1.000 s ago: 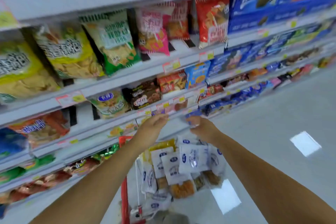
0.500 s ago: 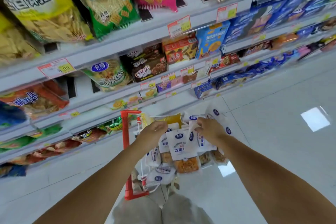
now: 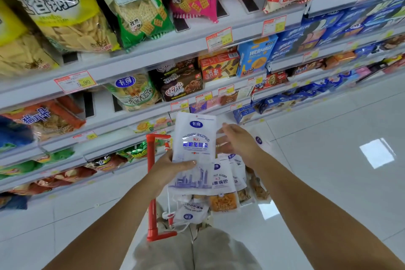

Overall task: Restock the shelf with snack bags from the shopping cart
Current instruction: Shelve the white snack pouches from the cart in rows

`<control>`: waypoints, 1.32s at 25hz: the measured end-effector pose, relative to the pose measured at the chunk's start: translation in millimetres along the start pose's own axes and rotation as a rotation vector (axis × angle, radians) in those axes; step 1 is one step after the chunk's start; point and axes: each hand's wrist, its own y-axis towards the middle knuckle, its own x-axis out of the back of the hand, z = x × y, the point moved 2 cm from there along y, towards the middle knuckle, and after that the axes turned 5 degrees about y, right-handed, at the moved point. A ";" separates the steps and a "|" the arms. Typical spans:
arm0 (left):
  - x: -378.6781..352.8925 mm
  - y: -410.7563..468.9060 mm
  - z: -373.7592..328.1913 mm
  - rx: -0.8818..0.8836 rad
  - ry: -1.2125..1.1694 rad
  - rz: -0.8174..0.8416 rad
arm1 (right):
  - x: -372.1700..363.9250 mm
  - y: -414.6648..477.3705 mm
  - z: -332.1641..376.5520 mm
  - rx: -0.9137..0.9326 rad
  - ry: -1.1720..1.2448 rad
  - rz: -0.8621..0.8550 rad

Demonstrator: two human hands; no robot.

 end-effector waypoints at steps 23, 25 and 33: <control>84.4 -48.7 -25.3 -0.133 -0.312 -0.075 | -1.9 -14.2 -9.2 -0.027 0.152 -0.045; 96.4 -63.4 -51.1 -0.195 -0.338 -0.086 | -17.3 -30.5 40.7 0.114 0.190 -0.016; 182.9 -152.0 -149.2 -0.506 -0.249 -0.300 | -98.4 -118.8 190.2 0.612 0.222 -0.092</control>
